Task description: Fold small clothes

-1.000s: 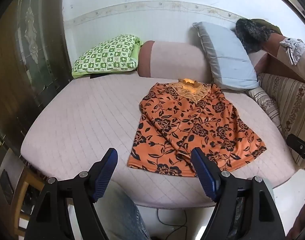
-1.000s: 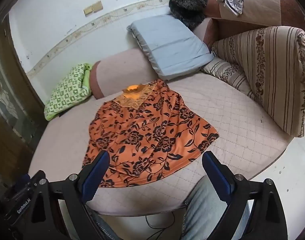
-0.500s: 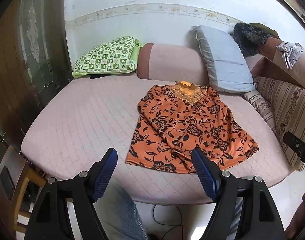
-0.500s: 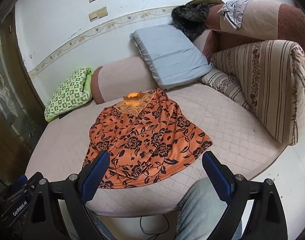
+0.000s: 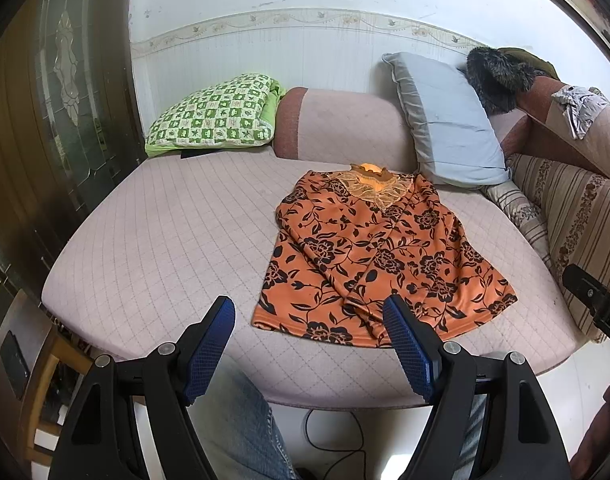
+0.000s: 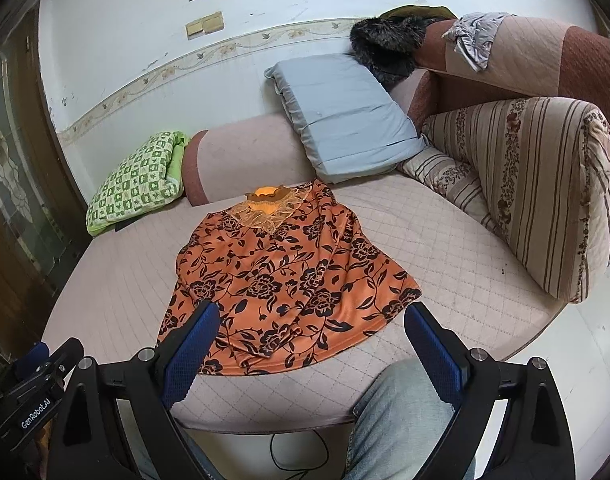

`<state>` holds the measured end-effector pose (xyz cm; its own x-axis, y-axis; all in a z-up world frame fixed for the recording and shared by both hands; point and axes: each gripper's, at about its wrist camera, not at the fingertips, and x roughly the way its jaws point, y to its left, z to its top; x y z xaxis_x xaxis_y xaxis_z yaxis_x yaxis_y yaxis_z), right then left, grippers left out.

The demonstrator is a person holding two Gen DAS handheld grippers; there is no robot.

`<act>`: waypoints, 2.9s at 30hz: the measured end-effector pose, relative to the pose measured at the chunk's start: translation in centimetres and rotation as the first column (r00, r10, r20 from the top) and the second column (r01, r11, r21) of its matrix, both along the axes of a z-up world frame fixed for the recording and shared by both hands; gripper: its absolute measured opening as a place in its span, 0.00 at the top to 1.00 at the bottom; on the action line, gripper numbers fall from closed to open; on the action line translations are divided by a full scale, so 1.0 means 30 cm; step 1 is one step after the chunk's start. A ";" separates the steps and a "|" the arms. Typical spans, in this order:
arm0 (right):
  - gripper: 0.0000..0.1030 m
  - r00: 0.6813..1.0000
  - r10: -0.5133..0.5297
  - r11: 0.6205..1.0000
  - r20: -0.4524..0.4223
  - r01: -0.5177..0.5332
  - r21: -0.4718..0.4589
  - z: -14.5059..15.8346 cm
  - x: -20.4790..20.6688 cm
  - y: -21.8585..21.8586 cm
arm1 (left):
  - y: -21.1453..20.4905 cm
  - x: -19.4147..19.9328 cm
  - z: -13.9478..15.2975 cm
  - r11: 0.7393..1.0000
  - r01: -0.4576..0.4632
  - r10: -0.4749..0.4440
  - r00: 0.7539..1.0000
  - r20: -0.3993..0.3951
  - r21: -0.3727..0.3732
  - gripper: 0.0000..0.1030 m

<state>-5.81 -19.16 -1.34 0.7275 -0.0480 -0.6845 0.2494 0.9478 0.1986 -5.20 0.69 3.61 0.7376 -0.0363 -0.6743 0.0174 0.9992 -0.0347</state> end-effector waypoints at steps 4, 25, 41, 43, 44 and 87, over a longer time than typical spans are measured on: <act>0.08 1.000 0.010 1.000 0.001 -0.010 -0.016 0.004 0.003 0.021 | 0.010 0.009 -0.009 1.000 -0.005 0.004 1.000 -0.009 -0.008 0.26; 0.08 0.999 0.036 0.999 -0.034 -0.037 -0.014 -0.054 0.046 0.046 | 0.031 0.106 -0.104 0.999 -0.016 0.013 0.997 -0.075 -0.038 0.26; 0.13 0.985 0.111 0.990 -0.130 -0.098 0.102 -0.252 0.169 0.025 | 0.045 0.341 -0.310 0.994 -0.015 -0.008 0.976 -0.219 -0.105 0.26; 0.19 0.981 0.118 0.988 -0.156 -0.100 0.116 -0.287 0.202 0.020 | 0.050 0.391 -0.342 0.993 -0.003 -0.027 0.971 -0.239 -0.122 0.26; 0.20 0.978 0.126 0.987 -0.167 -0.106 0.123 -0.305 0.221 0.017 | 0.052 0.422 -0.362 0.992 -0.004 -0.028 0.968 -0.248 -0.128 0.27; 0.30 0.702 0.634 0.720 -0.324 -0.383 0.579 -0.832 1.017 0.174 | -0.088 0.900 -0.836 0.940 0.187 -0.258 0.937 -0.237 -0.285 0.27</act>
